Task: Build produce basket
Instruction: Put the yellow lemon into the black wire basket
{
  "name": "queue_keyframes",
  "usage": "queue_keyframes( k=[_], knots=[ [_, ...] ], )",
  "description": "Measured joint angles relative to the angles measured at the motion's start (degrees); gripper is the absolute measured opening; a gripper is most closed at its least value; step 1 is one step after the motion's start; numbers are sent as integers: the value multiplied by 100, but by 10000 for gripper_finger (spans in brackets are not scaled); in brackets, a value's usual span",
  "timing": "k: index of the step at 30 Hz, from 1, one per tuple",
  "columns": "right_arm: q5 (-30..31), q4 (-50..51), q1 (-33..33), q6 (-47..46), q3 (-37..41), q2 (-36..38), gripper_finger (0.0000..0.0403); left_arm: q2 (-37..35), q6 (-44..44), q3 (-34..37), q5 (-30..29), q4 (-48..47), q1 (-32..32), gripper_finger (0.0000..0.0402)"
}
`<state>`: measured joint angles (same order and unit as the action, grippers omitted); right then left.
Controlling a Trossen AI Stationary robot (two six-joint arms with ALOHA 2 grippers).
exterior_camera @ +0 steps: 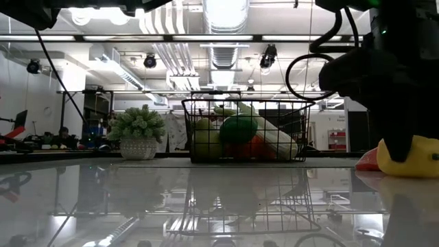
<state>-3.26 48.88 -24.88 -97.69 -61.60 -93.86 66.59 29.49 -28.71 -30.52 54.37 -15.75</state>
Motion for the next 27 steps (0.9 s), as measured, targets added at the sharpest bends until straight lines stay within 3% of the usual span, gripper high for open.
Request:
queue_keyframes(
  k=[6, 11, 17, 22, 27],
  knots=[
    [28, -40, 0, 384, -41, 81, 148, 0, -2, 0, 2, -2, 0, 361],
    [441, -141, 69, 1213, -414, 267, 174, 0, 4, 3, 2, 0, 0, 361],
    [1785, -141, 428, 2903, -1151, 456, 175, 0, 97, 3, 2, 9, 0, 361],
    [3396, -252, 767, 4977, -1639, 438, 173, 0, 103, 3, 2, 14, 0, 361],
    [4933, -1362, 1281, 6879, -1541, 426, 173, 0, 139, 5, 2, 16, 0, 361]
  ],
)
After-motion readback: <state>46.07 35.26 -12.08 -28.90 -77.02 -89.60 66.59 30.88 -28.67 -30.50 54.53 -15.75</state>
